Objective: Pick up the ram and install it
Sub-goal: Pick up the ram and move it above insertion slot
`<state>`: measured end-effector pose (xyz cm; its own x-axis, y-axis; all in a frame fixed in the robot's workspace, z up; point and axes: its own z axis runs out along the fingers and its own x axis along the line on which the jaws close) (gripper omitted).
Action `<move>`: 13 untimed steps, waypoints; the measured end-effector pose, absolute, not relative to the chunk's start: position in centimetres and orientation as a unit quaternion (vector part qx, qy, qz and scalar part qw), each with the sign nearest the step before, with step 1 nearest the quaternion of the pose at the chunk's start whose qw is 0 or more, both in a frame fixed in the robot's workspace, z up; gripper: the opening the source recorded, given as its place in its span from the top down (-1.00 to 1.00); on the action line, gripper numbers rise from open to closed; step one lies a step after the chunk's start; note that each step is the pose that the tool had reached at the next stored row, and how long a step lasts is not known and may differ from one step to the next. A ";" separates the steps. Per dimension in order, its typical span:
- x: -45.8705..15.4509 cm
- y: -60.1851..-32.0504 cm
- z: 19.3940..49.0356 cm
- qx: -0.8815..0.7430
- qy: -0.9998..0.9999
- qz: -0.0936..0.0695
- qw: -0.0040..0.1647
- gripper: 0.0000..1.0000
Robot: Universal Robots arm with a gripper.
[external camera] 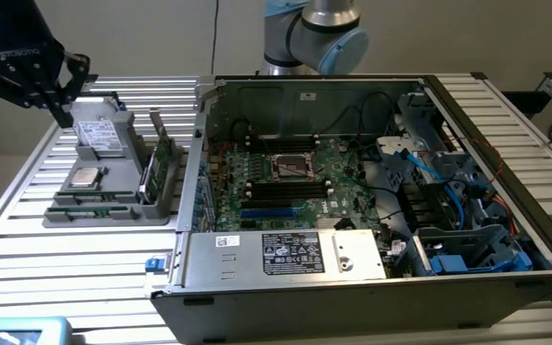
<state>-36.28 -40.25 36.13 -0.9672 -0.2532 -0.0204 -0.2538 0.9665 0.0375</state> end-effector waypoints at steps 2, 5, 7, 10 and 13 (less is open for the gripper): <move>-36.3 -40.3 36.1 -0.146 0.989 0.020 0.007 0.79; -36.3 -40.3 36.1 -0.173 0.985 0.020 0.007 0.79; -36.3 -40.3 36.1 -0.191 0.981 0.020 0.006 0.79; -36.3 -40.3 36.0 -0.218 0.976 0.021 0.006 0.79; -36.3 -40.3 36.0 -0.245 0.969 0.021 0.005 0.79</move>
